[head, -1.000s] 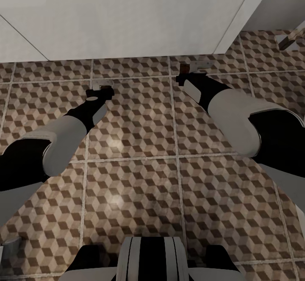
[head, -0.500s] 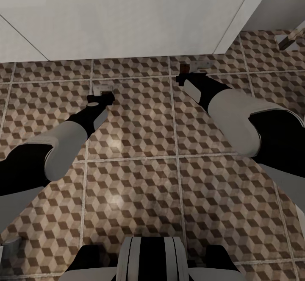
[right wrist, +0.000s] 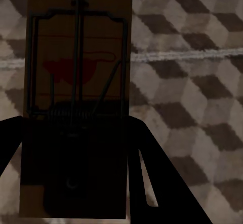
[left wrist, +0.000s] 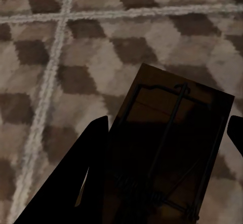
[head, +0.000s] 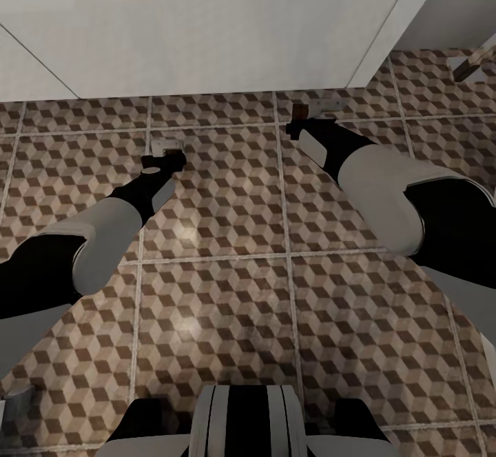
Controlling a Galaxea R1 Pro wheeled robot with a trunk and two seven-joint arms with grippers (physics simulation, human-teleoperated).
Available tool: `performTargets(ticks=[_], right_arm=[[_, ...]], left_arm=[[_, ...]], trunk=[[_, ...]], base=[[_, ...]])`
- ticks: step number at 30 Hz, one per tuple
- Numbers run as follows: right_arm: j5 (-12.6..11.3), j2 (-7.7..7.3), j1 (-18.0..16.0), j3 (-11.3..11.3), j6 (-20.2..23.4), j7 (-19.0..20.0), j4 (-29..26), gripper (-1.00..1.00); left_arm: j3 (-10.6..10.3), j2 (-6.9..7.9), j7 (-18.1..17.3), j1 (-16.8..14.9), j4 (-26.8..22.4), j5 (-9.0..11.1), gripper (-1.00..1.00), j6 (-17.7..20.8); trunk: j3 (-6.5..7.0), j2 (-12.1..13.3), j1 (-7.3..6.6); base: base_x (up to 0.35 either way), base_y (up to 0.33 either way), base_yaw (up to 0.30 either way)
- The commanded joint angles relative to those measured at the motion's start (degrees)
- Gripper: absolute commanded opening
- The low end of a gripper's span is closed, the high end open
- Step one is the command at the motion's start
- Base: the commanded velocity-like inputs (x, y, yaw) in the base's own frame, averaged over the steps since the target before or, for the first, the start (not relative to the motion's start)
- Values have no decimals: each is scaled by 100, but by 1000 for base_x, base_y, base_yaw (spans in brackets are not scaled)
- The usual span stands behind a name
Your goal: Take the four mousetraps from the cabinet in the bathroom and place them on the bathroom floor. Make sure all four end up on the same floor surface, and ensure that at least two of them are either under or directly next to the same bathroom sink.
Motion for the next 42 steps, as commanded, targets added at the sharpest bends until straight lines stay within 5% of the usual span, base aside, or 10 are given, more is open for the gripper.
performTargets(ticks=[1, 42], right_arm=[[-76, 1, 0, 51, 29, -26, -11, -100], [-69, 1, 0, 51, 81, -14, -18, -100]], left_arm=[[-18, -1, 24, -3, 7, 1, -100, -19], [-18, 15, 22, -3, -133, 2, -100, -288]], trunk=[[-3, -1, -1], [-3, -1, -1]], base=[[0, 0, 0], [0, 0, 0]])
